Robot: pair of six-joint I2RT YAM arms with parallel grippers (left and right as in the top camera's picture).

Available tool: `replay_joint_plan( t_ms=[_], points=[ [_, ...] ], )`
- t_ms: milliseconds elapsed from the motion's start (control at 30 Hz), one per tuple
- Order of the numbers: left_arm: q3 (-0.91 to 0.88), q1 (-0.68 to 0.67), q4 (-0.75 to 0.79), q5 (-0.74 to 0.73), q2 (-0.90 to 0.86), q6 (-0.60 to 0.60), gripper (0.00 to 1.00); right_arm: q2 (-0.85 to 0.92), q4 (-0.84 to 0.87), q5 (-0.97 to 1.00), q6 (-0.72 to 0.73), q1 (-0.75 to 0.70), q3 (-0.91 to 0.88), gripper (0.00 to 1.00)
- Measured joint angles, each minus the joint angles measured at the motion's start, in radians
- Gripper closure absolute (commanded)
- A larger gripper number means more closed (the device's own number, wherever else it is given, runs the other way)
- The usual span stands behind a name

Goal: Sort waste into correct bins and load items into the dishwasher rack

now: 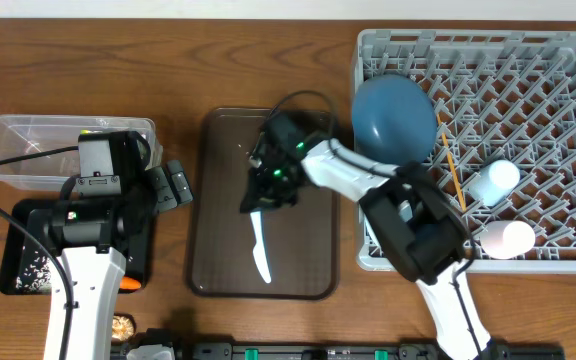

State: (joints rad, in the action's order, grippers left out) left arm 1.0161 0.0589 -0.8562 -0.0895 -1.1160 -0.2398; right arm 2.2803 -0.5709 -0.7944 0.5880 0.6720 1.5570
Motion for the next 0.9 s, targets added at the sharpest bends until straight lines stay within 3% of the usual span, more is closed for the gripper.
replay_joint_plan(
  t_ms=[167,300,467,633,767,900],
  points=[
    [0.0,0.0,0.0,0.0,0.0,0.0,0.02,-0.155,-0.15,0.143,-0.204,-0.009,-0.011,0.75],
    [0.0,0.0,0.0,0.0,0.0,0.0,0.02,-0.344,-0.175,0.268,-0.264,0.01,-0.01,0.63],
    [0.0,0.0,0.0,0.0,0.0,0.0,0.02,-0.43,-0.241,0.428,-0.2,0.07,0.006,0.64],
    [0.0,0.0,0.0,0.0,0.0,0.0,0.02,-0.356,-0.292,0.599,-0.097,0.188,0.005,0.64],
    [0.0,0.0,0.0,0.0,0.0,0.0,0.02,-0.274,-0.301,0.701,-0.016,0.266,0.003,0.52],
    [0.0,0.0,0.0,0.0,0.0,0.0,0.02,-0.22,-0.303,0.74,0.033,0.28,-0.001,0.56]
  ],
)
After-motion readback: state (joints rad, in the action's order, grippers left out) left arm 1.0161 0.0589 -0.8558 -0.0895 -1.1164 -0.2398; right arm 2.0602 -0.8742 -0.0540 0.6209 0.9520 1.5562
